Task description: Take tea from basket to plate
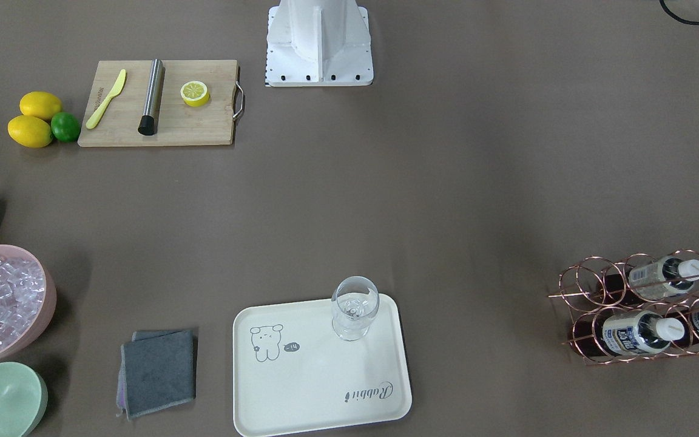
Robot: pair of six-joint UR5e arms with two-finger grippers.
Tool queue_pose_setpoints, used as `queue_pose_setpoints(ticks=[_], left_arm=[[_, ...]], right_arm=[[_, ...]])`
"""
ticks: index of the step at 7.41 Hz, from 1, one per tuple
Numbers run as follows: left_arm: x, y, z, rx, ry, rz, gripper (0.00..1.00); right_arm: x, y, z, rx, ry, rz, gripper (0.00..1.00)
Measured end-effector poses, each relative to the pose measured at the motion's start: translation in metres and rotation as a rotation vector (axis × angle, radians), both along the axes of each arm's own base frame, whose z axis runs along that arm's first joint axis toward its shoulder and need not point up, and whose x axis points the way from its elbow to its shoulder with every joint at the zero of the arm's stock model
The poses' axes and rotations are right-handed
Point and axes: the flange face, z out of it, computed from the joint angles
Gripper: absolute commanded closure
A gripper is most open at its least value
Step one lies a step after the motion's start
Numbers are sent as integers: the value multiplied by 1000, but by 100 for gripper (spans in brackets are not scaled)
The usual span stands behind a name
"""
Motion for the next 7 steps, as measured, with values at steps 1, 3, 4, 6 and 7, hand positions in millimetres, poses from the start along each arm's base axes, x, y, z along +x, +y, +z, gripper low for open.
queue_pose_setpoints(ticks=[1, 3, 4, 6, 7], left_arm=[[-11, 6, -12, 1, 1, -13, 100], [-36, 21, -39, 5, 1, -44, 100], [-43, 36, -58, 17, 2, -53, 100], [-47, 83, -105, 59, 6, -57, 100], [-46, 110, -126, 78, 9, -56, 100]], right_arm=[[1, -1, -1, 4, 9, -1, 1], [1, -3, -3, 13, 16, -2, 1], [1, -3, -3, 15, 16, -2, 1], [1, -4, -5, 19, 15, -2, 1], [1, -4, -7, 23, 14, -2, 1]])
